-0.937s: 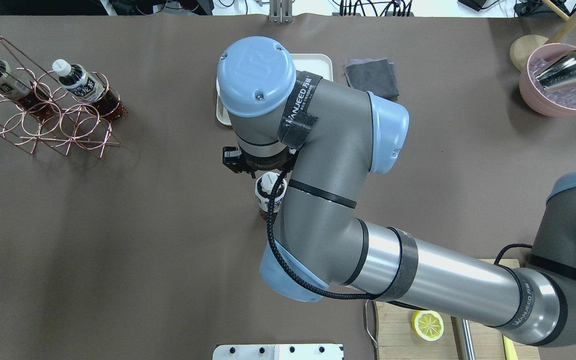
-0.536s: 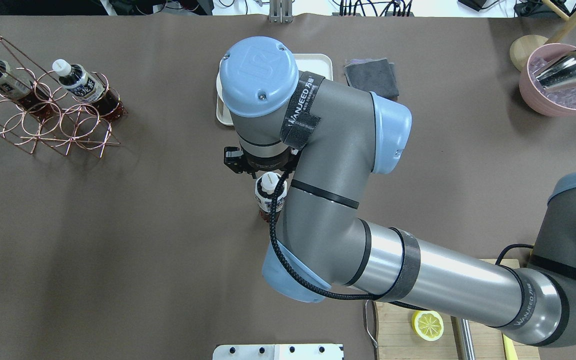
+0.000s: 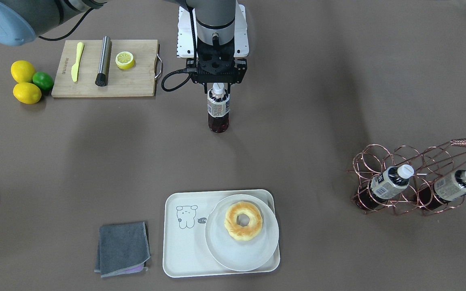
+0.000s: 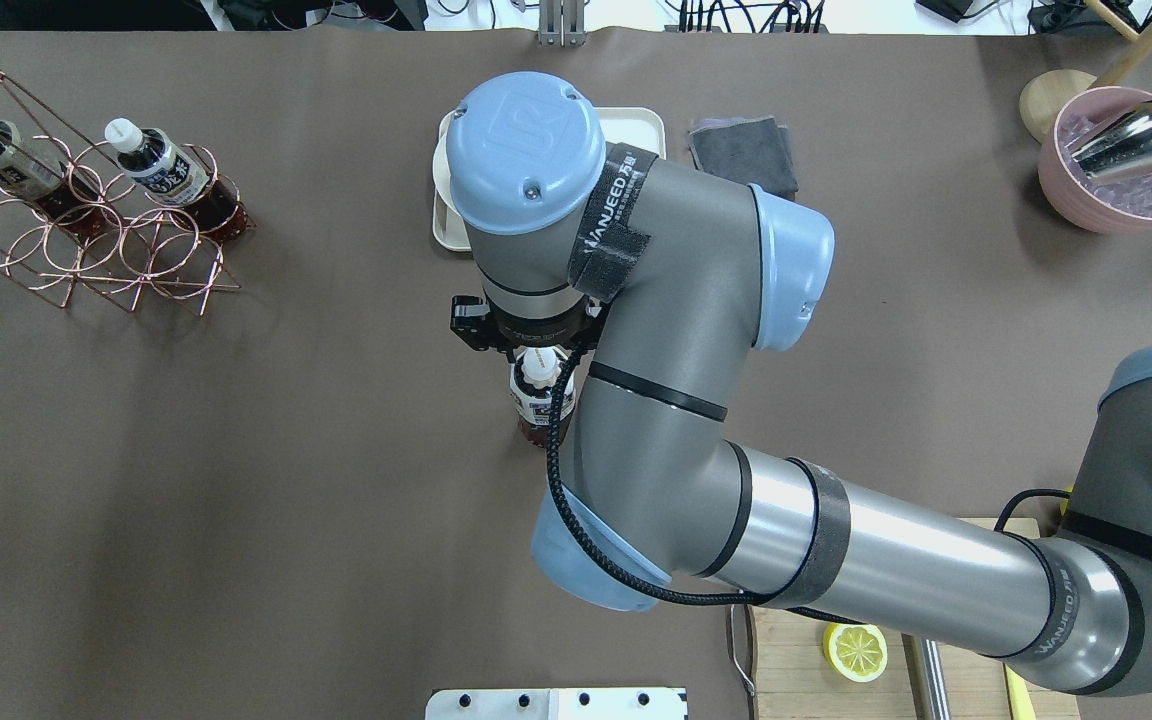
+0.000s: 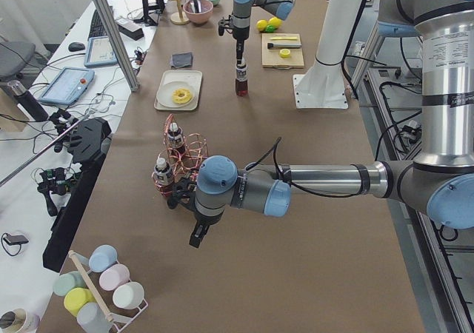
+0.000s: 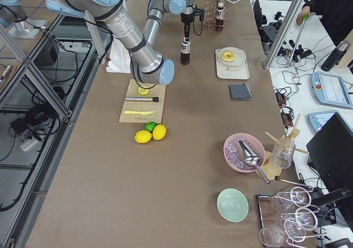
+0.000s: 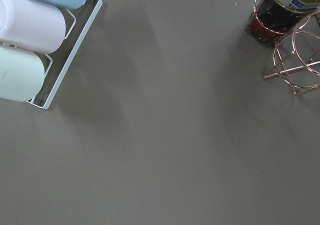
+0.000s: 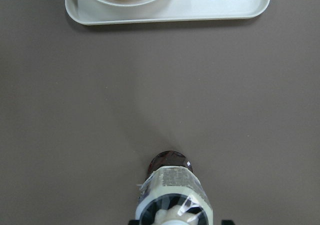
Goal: Place tea on tray
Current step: 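Lower the right gripper around the bottle cap and close it, then lift the bottle with the right gripper and carry it onto the white tray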
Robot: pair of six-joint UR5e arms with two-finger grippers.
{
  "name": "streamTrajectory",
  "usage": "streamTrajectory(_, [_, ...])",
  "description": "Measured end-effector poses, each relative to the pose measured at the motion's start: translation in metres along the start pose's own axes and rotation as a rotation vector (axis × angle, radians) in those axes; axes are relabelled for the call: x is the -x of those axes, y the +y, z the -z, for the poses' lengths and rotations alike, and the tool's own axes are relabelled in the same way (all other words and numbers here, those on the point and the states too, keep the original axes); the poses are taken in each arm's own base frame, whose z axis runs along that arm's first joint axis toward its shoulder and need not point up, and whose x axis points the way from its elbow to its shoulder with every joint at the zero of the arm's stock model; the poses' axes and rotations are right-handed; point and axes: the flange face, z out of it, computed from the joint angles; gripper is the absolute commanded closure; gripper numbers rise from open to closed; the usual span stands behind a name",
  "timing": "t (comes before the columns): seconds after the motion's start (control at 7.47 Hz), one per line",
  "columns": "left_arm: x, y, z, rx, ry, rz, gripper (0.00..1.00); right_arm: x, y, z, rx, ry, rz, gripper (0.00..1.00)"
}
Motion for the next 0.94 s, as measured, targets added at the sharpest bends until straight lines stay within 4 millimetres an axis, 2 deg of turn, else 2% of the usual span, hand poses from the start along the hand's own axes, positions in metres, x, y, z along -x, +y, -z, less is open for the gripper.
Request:
streamTrajectory(0.13, [-0.0003, -0.0002, 0.0001, 0.000, 0.000, 0.000, 0.02, -0.0010, 0.0003, -0.0011, 0.002, 0.002, -0.002, 0.39])
streamTrajectory(0.27, [-0.0004, -0.0003, 0.0000, 0.000, 0.000, 0.000, 0.02, -0.0012, 0.0004, -0.0015, 0.003, 0.002, -0.003, 0.54])
streamTrajectory(0.4, [-0.0004, -0.0008, 0.0000, 0.000, 0.000, -0.001, 0.02, -0.0012, 0.0005, -0.0015, 0.003, 0.002, -0.003, 0.89])
streamTrajectory(0.54, [-0.0001, -0.0007, -0.0003, 0.000, 0.000, 0.000, 0.02, -0.0010, 0.0006, -0.0012, 0.003, 0.002, -0.004, 1.00])
streamTrajectory(0.94, [0.0002, -0.0007, -0.0004, 0.001, -0.001, 0.000, 0.02, -0.0001, 0.0015, -0.0012, 0.003, 0.007, -0.009, 1.00])
